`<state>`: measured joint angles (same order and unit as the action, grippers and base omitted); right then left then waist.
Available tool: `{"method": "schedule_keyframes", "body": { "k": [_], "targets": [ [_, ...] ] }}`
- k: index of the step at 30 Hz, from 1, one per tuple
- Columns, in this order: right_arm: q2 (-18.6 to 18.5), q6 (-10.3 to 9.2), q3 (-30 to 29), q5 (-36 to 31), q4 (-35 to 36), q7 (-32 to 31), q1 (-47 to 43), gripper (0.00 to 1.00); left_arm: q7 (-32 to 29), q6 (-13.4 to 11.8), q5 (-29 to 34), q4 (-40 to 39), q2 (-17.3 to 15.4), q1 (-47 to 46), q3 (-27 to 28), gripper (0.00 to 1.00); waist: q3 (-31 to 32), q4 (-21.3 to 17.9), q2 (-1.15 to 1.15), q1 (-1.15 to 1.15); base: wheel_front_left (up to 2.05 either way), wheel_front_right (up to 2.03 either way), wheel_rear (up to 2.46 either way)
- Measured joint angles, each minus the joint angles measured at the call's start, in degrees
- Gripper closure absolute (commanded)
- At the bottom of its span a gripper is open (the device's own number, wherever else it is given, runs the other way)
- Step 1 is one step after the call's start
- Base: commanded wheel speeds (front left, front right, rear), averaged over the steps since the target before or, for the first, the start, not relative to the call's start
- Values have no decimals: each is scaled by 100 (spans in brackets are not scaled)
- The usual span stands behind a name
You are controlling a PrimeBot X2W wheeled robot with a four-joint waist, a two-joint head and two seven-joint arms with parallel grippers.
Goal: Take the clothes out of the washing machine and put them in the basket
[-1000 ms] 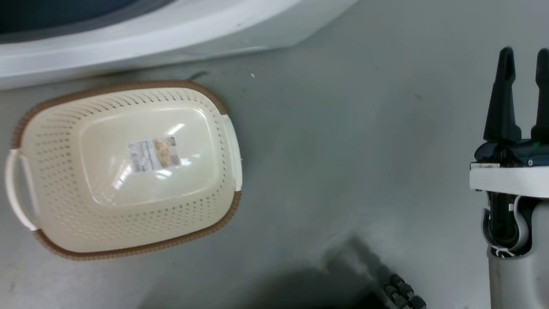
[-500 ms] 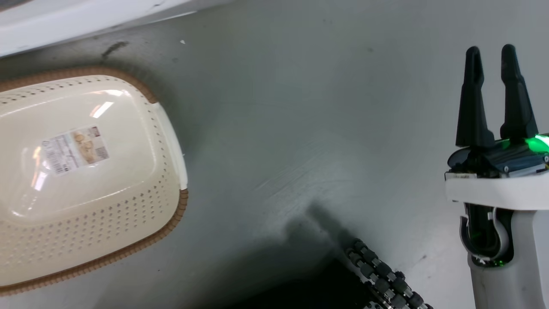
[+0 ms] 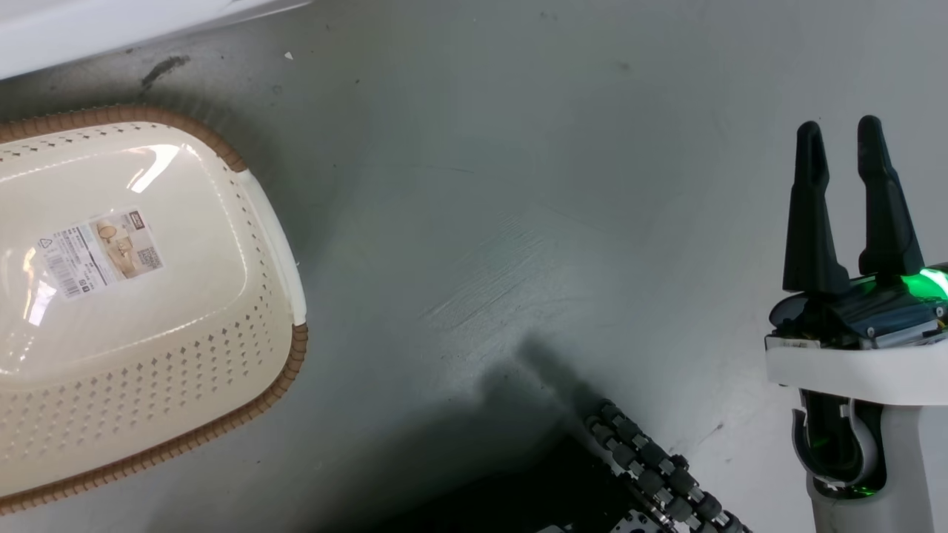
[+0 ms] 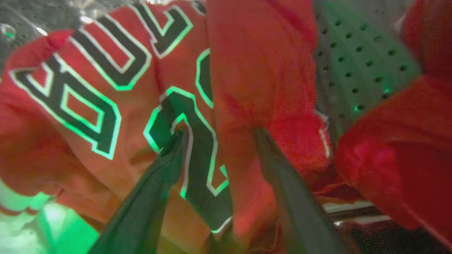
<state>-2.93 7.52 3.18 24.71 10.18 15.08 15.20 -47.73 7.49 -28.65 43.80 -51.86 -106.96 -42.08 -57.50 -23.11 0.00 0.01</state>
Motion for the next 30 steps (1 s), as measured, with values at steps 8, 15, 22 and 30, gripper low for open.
{"method": "schedule_keyframes", "body": {
  "k": [8,15,22,30],
  "targets": [
    [0,-1,-9,-8,131,0,-20,0,-148,1,-447,347,67,-261,-331,100,-74,31,0,1,0,0,0],
    [0,-1,-24,-43,152,0,0,0,322,1,-567,479,122,-388,-485,100,-95,65,0,0,0,0,0],
    [0,-1,-91,-35,91,-1,201,0,1374,-1,-474,726,136,-516,-523,100,24,32,0,-2,0,0,0],
    [0,-1,-314,-163,-115,0,392,0,2607,-1,-636,1155,278,26,-456,100,415,58,0,-3,0,0,0]
  ]
}}
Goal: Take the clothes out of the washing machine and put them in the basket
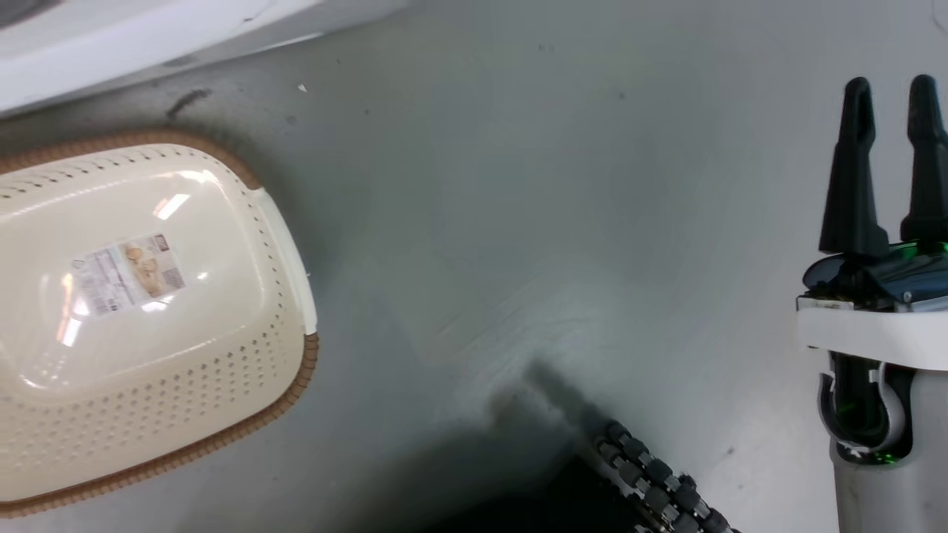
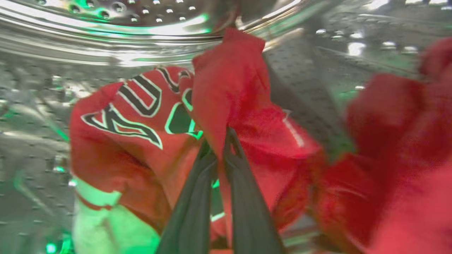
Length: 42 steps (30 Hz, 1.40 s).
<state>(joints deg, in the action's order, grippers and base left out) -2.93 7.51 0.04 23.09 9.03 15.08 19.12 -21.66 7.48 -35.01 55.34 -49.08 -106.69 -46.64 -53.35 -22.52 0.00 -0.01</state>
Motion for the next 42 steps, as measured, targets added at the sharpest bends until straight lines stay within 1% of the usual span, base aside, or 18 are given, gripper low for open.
{"method": "schedule_keyframes", "body": {
  "k": [5,11,17,21,26,30,34,37,42],
  "targets": [
    [2,0,-211,-189,-124,0,58,0,756,0,-287,180,352,745,29,100,378,200,0,0,0,0,0],
    [4,1,-415,-509,-254,0,-20,0,1636,1,-647,335,857,1798,44,100,922,502,0,0,0,0,0],
    [4,0,-661,-882,-417,0,-226,0,2665,1,-818,414,1372,2841,16,100,1529,862,0,1,0,0,0],
    [4,1,-706,-1077,-491,0,-369,0,3260,-9,-864,450,1546,3457,-12,100,1985,1066,0,1,0,0,0],
    [4,1,-845,-1203,-587,0,-524,0,3598,-129,-915,286,1737,4043,44,100,2540,1307,0,1,0,0,0],
    [5,0,-884,-1319,-691,0,-646,0,3654,-356,-855,-254,1824,4489,170,100,2963,1492,0,1,0,0,0],
    [3,0,-881,-1373,-726,0,-758,0,3663,-747,-502,-1511,1703,5106,628,100,3376,1639,0,2,0,0,0],
    [3,0,-857,-1394,-751,0,-800,0,3664,-1020,-305,-2380,1610,5823,1038,100,3659,1729,0,2,0,0,0],
    [2,0,-802,-1380,-803,0,-920,0,3667,-1380,115,-3767,1493,6813,1579,100,4052,1858,0,3,0,0,0]
  ]
}}
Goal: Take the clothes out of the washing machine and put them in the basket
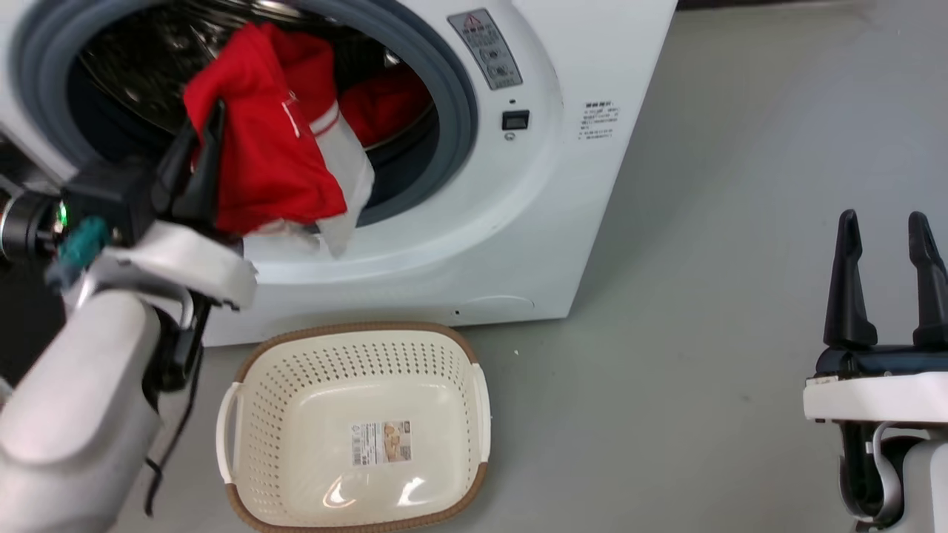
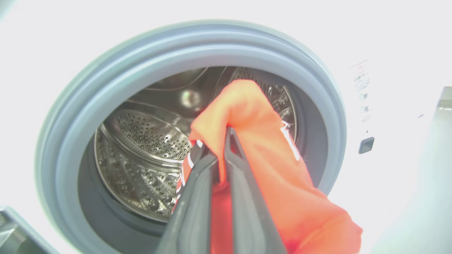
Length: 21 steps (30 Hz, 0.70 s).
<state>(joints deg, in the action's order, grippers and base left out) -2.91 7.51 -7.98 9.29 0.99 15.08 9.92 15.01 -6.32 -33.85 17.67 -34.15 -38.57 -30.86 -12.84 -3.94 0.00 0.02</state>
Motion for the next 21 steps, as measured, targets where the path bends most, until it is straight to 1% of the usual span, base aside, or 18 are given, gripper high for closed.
{"method": "schedule_keyframes", "body": {
  "k": [5,9,13,16,21],
  "targets": [
    [0,0,13,33,-37,0,-83,0,4,-287,249,-1174,-76,876,372,100,209,134,0,0,0,0,0],
    [0,0,22,33,-59,0,-124,0,5,-408,333,-1710,-81,1439,464,100,284,215,0,0,0,0,0],
    [0,0,30,33,-64,0,-153,0,5,-445,216,-1740,-91,1893,509,100,285,262,0,0,0,0,0],
    [0,0,74,29,-57,0,-153,0,5,-376,190,-1581,-64,2130,393,100,217,260,0,-1,0,0,0],
    [0,0,138,-99,47,0,-138,0,7,-183,172,-1032,187,2271,260,100,-12,234,0,-1,0,0,0]
  ]
}}
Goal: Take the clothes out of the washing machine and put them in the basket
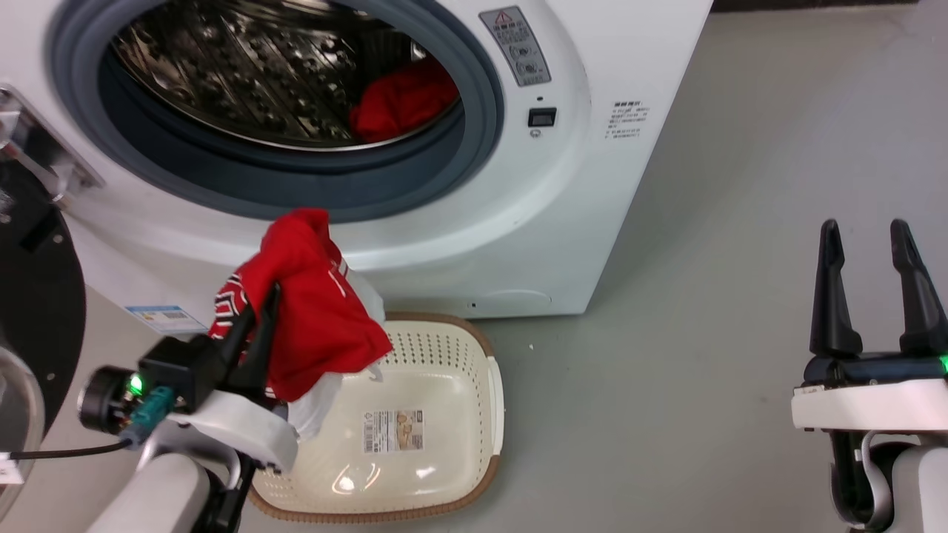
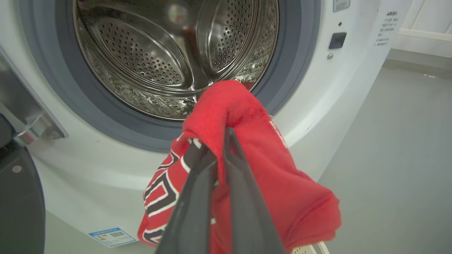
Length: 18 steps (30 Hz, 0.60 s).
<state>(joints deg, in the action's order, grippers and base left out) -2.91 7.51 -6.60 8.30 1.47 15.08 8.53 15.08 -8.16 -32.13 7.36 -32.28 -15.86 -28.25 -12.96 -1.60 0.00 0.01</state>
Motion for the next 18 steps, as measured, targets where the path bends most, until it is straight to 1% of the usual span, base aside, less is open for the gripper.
{"method": "schedule_keyframes", "body": {
  "k": [3,8,14,18],
  "targets": [
    [0,0,46,-32,81,0,99,0,-2,170,13,492,191,-29,-71,100,-219,-37,0,-1,0,0,0],
    [-2,0,57,-76,247,0,218,0,-1,485,69,1472,492,-404,-111,100,-676,-134,0,-1,0,0,0],
    [0,1,148,-204,439,0,358,0,-1,855,268,2777,826,-1122,-248,100,-1357,-261,0,-2,0,0,0],
    [-1,1,127,-229,583,0,472,0,-1,1046,438,3509,1006,-1571,-307,100,-1820,-373,0,-2,0,0,0]
  ]
}}
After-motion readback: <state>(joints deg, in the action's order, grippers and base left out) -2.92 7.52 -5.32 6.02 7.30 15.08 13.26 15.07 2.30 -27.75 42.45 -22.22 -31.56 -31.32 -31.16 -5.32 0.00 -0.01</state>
